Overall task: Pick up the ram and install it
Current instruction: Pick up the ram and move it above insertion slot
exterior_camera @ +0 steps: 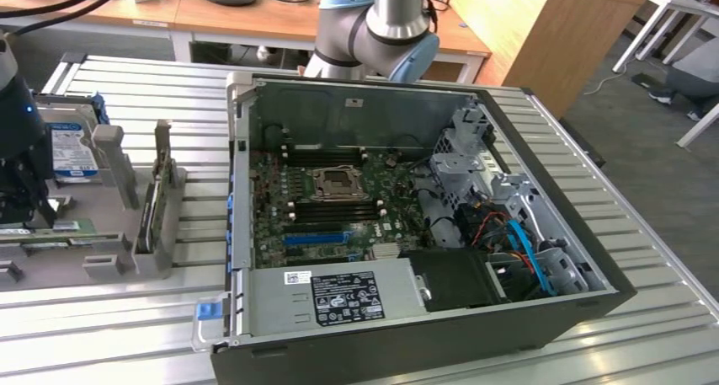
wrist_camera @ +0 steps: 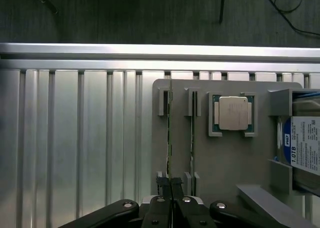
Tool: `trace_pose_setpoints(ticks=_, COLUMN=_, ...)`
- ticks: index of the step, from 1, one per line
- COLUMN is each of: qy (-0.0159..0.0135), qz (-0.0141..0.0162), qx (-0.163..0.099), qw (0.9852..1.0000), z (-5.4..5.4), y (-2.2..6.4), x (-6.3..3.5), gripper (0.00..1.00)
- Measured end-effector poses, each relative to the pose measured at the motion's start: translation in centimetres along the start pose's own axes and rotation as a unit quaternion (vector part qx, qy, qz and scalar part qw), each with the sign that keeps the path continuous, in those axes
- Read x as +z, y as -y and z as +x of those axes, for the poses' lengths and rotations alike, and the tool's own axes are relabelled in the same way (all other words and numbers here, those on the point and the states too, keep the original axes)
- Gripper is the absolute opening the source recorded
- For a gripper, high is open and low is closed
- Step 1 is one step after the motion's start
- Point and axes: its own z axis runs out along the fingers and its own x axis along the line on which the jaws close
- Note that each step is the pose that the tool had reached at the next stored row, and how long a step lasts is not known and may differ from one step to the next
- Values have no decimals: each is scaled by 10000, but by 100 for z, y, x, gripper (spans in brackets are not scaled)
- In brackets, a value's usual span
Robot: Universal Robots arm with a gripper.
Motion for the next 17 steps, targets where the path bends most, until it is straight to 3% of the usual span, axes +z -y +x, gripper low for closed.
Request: trace_pose_setpoints(ticks=17, qy=0, qz=0, qx=0, qw=10000, z=-6, y=-14, x=-314, gripper=11)
